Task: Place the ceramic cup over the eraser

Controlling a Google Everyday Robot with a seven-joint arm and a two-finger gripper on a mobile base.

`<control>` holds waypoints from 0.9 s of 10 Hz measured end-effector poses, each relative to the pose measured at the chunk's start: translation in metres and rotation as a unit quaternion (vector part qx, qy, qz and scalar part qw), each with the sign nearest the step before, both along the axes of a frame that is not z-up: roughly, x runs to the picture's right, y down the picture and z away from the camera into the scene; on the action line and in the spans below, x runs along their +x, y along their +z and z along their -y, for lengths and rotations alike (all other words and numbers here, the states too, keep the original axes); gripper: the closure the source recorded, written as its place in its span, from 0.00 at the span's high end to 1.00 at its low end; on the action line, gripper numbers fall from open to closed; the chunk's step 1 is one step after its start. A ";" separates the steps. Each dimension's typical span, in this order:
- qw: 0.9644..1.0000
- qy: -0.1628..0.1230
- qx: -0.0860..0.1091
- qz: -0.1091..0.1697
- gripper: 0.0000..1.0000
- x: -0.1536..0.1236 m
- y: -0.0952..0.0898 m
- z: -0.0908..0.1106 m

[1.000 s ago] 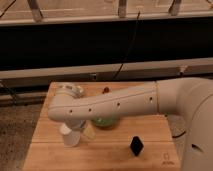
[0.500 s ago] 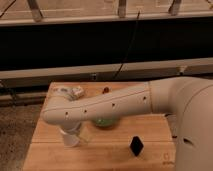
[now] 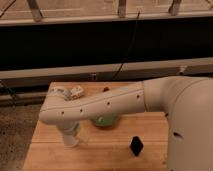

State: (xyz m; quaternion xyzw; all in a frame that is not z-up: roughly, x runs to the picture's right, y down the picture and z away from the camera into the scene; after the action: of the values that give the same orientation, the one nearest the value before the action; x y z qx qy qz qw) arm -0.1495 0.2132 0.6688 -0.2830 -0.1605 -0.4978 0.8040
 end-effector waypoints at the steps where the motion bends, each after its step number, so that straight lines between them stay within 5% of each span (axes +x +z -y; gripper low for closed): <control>1: 1.000 0.001 0.002 0.000 0.80 0.001 -0.001 0.001; 6: 0.999 0.009 0.010 0.041 0.80 -0.026 -0.012 0.021; 9: 0.998 -0.003 -0.001 0.057 0.80 -0.039 0.004 0.016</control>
State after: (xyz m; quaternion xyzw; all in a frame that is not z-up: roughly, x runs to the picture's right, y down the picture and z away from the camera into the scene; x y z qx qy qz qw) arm -0.1888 0.1973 0.6727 -0.2549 -0.2057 -0.5154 0.7919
